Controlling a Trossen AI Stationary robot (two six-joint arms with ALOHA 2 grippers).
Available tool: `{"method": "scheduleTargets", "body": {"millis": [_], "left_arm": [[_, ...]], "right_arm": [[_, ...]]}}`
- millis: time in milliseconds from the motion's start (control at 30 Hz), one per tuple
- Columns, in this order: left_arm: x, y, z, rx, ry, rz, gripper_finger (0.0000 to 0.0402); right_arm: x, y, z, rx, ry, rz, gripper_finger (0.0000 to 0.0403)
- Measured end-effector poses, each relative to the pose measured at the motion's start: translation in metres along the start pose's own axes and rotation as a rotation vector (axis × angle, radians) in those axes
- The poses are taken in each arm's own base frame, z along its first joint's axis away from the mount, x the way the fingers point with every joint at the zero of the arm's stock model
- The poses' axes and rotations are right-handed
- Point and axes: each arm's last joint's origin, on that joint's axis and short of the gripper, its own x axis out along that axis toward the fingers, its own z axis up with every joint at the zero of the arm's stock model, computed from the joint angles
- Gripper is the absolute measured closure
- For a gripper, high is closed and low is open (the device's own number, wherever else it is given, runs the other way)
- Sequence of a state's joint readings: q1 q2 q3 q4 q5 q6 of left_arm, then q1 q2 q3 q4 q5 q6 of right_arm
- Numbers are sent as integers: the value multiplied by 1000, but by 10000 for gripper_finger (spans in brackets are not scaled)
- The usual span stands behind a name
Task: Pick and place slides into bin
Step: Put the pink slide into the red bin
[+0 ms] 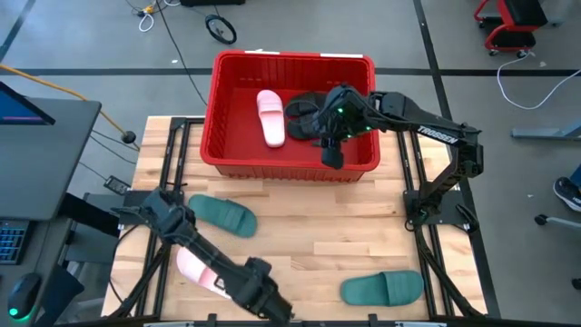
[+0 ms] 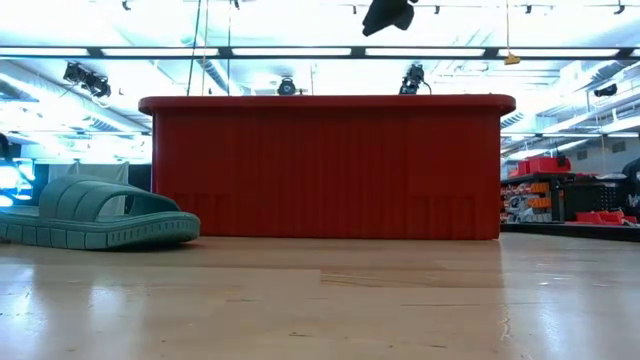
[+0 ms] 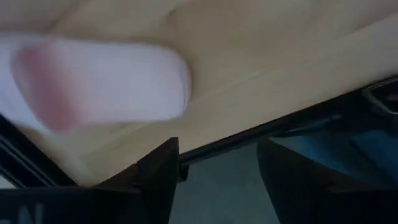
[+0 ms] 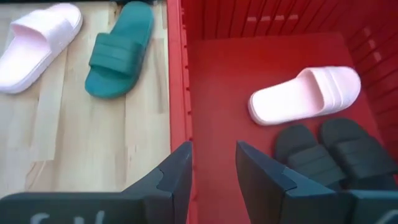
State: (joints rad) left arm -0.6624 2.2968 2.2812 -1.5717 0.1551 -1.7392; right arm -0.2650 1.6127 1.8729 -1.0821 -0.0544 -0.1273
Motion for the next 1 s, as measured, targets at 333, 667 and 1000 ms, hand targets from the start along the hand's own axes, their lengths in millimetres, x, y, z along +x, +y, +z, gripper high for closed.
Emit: {"method": "scheduleTargets", "body": {"millis": [333,667,1000], "left_arm": [[40,-4,-33,-85,-72,75,189],[84,-17,-28,-77,-175,154,197],[107,-23,-16,-98,-171,214,220]], "right_arm": [[0,15,-2,11,38,35,275],[0,49,-1,29,40,106,275],[-3,83,-2,-49,41,177,275]]}}
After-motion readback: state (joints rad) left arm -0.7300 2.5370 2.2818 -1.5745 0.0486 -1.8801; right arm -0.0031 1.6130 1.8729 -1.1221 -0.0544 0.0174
